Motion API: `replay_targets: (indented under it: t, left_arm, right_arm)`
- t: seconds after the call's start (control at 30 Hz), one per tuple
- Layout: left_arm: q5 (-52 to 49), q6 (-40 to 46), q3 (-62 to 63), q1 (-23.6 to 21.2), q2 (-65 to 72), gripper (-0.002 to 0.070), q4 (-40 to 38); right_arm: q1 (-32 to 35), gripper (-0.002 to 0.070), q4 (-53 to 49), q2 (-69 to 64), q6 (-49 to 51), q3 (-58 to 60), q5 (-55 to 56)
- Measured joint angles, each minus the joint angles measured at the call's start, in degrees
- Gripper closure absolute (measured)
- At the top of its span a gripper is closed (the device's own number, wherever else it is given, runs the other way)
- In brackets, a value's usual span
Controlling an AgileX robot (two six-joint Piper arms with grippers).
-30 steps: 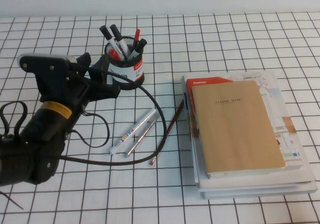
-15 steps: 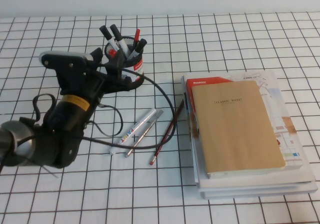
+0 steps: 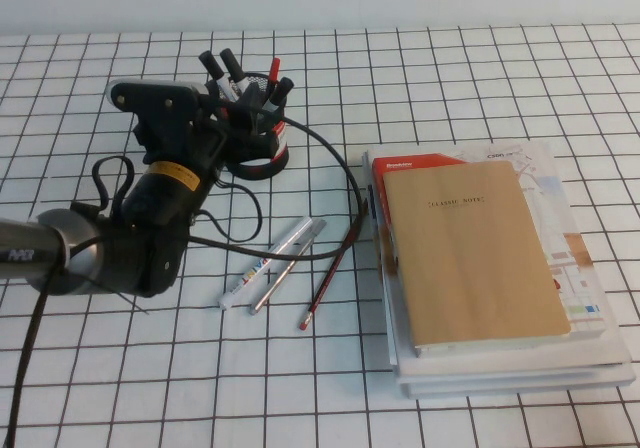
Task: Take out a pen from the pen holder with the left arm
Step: 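Take a marker out of the pen holder and lay it on the table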
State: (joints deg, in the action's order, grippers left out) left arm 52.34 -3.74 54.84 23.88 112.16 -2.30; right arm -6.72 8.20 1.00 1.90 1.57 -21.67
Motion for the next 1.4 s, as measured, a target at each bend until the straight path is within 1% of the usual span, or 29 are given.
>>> replay_targets:
  t: [0.23, 0.43, 0.7, 0.93, 1.1, 1.4]
  left_arm:
    - [-0.2, 0.6, 1.7, 0.0, 2.3, 0.0307, -2.9]
    - [-0.2, 0.7, 2.0, -1.3, 2.9, 0.0307, -3.9]
    - [0.1, 0.7, 2.0, -1.4, 3.4, 0.0307, -0.5]
    - [0.1, 0.7, 2.0, -1.4, 3.5, 0.0308, -0.4]
    - [-0.1, 0.7, 2.4, -1.4, 3.5, 0.0327, -0.3]
    - [-1.9, 0.7, 5.5, -1.4, 4.6, 0.0333, 0.0]
  right_arm:
    - [0.0, 0.0692, 0.0, 0.0, 0.0, 0.0, 0.0]
    - [0.0, 0.0691, 0.0, 0.0, 0.0, 0.0, 0.0]
    - [0.0, 0.0691, 0.0, 0.0, 0.0, 0.0, 0.0]
    - [0.0, 0.0691, 0.0, 0.0, 0.0, 0.0, 0.0]
    - [0.0, 0.0691, 0.0, 0.0, 0.0, 0.0, 0.0]
    - [0.0, 0.0691, 0.0, 0.0, 0.0, 0.0, 0.0]
